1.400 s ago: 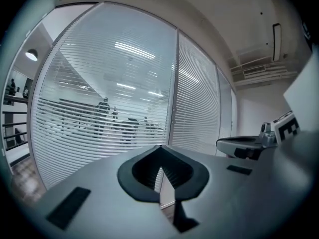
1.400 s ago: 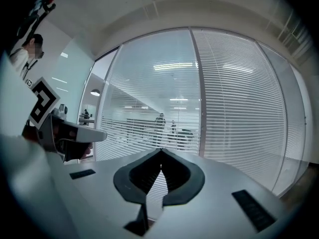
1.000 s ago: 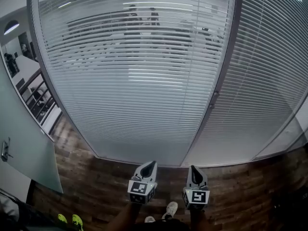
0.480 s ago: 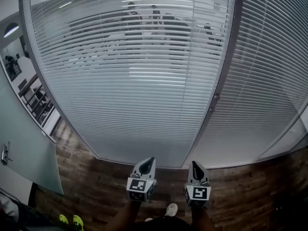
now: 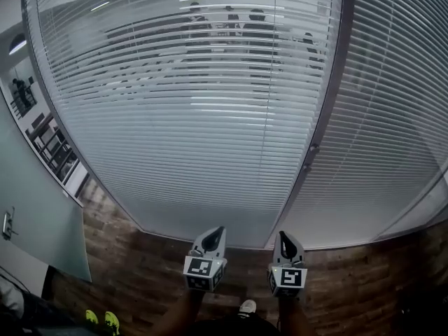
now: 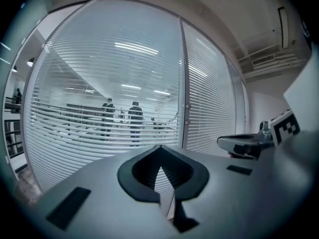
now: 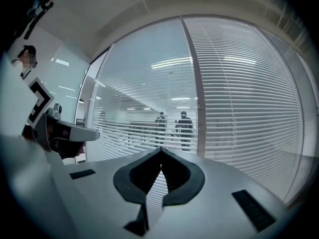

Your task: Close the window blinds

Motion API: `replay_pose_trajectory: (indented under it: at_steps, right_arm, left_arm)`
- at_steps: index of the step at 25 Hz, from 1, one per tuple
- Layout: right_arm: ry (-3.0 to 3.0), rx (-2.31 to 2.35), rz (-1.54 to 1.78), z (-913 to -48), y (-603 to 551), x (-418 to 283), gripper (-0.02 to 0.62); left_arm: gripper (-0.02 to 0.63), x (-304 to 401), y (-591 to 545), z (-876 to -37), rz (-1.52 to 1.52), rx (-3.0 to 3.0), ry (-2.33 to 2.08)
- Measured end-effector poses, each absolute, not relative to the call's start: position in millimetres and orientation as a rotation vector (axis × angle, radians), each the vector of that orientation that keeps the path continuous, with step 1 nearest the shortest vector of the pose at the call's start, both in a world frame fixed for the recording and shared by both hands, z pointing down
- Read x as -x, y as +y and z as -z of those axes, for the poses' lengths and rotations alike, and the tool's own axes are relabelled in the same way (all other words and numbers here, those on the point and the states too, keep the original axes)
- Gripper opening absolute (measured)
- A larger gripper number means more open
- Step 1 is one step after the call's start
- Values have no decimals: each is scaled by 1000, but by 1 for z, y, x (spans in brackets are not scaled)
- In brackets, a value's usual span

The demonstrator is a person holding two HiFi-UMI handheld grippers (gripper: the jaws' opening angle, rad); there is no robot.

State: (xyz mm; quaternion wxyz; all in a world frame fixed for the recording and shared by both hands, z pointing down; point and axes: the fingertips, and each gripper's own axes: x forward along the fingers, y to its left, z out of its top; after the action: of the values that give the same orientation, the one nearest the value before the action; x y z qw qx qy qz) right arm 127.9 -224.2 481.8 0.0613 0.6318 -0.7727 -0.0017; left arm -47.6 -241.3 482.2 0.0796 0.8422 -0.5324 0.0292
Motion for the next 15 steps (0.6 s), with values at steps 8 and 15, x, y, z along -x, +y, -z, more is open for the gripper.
replay_pose_trajectory:
  at_steps: [8, 15]
  right_arm:
    - [-2356, -1952, 9, -482, -256, -166, 3]
    - [-2383, -1921, -13, -491, -272, -179, 3]
  left_arm:
    - [0, 34, -259, -482, -99, -2490, -1616]
    - [0, 26, -271, -477, -48, -2473, -1631]
